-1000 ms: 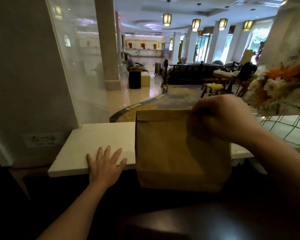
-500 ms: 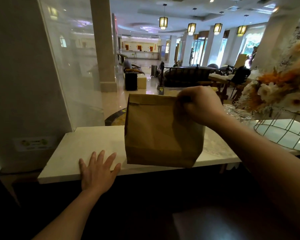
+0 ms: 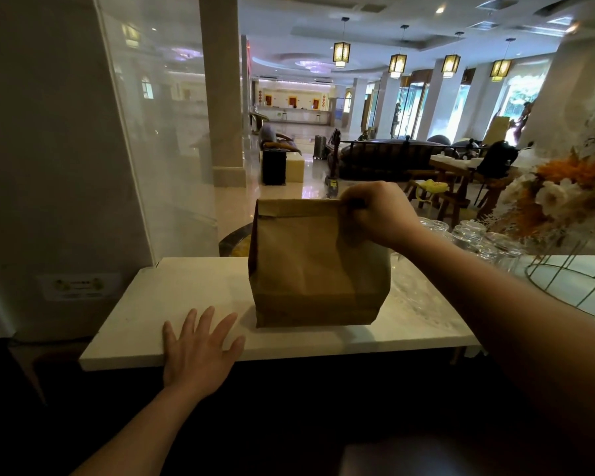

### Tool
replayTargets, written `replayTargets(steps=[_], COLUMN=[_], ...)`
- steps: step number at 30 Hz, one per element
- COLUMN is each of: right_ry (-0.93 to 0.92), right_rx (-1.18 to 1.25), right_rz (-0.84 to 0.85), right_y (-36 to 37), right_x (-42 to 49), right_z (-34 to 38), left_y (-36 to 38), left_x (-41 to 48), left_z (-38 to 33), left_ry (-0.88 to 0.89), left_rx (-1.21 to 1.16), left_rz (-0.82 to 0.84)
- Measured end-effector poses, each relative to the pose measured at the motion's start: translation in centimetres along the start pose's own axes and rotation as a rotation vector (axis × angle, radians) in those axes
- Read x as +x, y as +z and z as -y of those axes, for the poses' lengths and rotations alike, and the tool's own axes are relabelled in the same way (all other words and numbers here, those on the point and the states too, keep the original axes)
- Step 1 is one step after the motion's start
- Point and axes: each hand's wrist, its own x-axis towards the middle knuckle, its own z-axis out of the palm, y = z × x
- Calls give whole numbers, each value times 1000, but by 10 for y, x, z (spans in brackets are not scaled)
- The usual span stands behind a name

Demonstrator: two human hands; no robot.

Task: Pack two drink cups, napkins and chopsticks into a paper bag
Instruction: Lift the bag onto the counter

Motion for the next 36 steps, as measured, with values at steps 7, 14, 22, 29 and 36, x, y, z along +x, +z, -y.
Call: replayTargets(steps=[7,14,22,29,36], right_ry=[2,-17,-26,-103,-160], right_rx=[36,-29,-184,-241,-280], right_rz=[24,53,48,13,14], right_y=[14,32,48,53,57], right_x=[12,21,29,23,15], right_z=[-12,-22,-25,-26,-28], left_y=[-3,-1,0,-6,-38], left_x=[-1,0,-1,-5,6], left_z=[-1,-2,-2,-4,-13], left_ry=[-6,-9,-12,-8,-72], left_rx=[5,-6,-22,-17,-196], left_rz=[11,-17,-48,-33,102])
